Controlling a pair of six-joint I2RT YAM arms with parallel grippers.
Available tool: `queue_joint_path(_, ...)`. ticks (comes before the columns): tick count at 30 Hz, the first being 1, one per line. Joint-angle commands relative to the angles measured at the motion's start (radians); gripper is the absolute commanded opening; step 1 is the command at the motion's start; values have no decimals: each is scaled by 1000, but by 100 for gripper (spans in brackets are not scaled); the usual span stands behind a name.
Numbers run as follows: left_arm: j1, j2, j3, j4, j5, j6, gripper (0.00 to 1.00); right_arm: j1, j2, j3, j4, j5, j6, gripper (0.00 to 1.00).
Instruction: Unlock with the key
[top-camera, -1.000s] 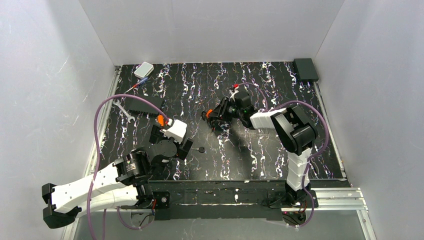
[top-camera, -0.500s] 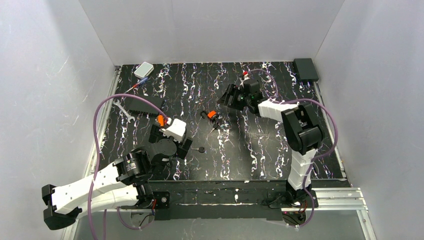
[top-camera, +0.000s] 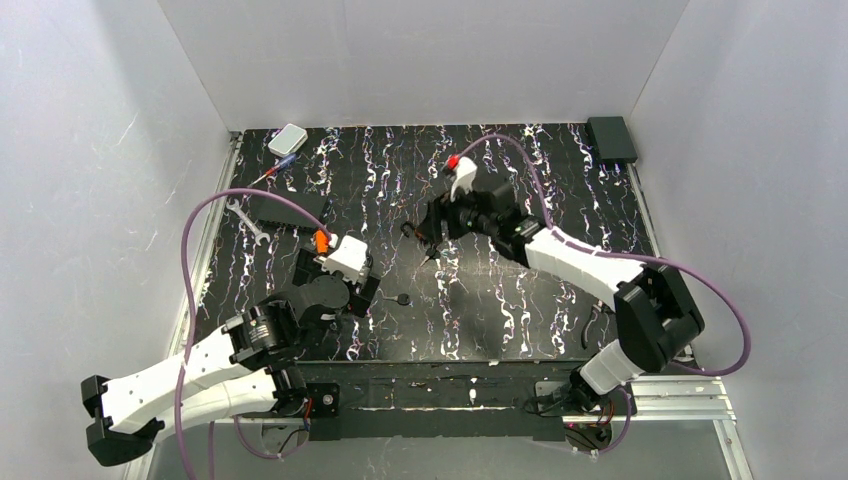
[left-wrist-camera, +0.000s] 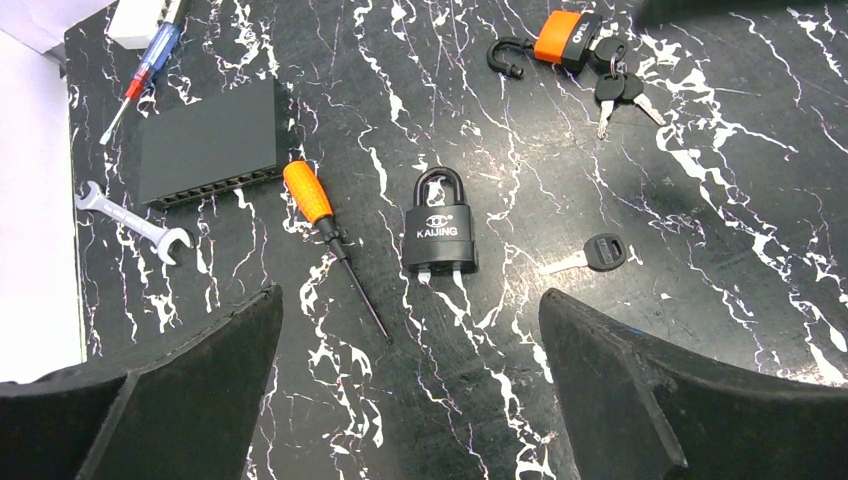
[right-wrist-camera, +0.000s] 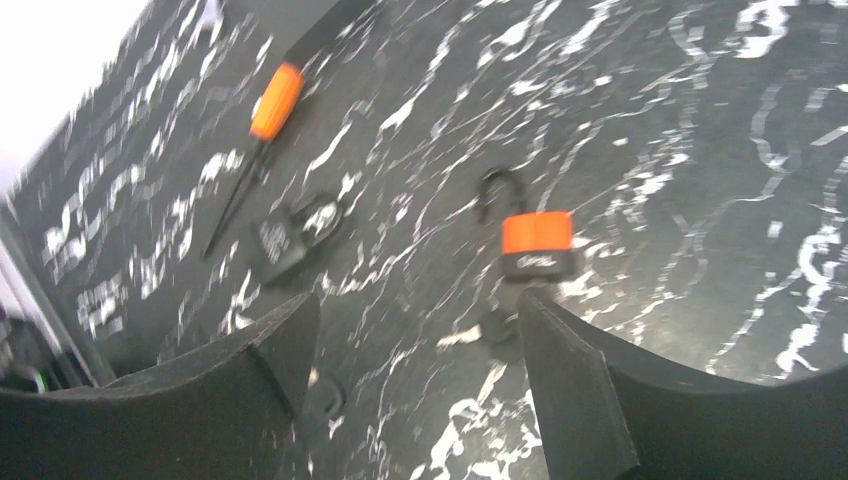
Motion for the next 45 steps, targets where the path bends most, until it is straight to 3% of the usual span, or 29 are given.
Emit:
queue_joint_path(1, 15, -42, 28, -22, -6, -2, 99, 117, -51, -48, -67, -28, -250, 80)
queue_joint_path(9, 37, -144, 16, -12, -31, 7, 99, 249, 78, 25, -203, -54, -365, 77)
queue_joint_path(16, 41, -162, 14, -11, -31, 12, 99, 340, 262, 170, -385, 64, -424, 74)
queue_joint_path(23, 42, -157, 14, -14, -20, 12, 99, 375, 364, 256, -434, 109, -430, 74)
queue_joint_path(31, 51, -177, 11, -6, -4, 15, 99, 383, 432, 274, -458, 114, -439, 66)
queue_joint_path(35, 69, -184, 11, -3, 16, 13, 99, 385, 442, 275, -460, 114, -443, 58)
queue_joint_path(38, 78, -179, 12, -1, 33, 11, 99, 385, 447, 276, -471, 111, -451, 46)
queue_joint_path(42, 85, -182, 13, -3, 36, 7, 99, 385, 460, 272, -489, 127, -461, 41)
queue_joint_path(45, 89, -187, 11, 0, 41, 9, 99, 385, 470, 264, -494, 130, -464, 29)
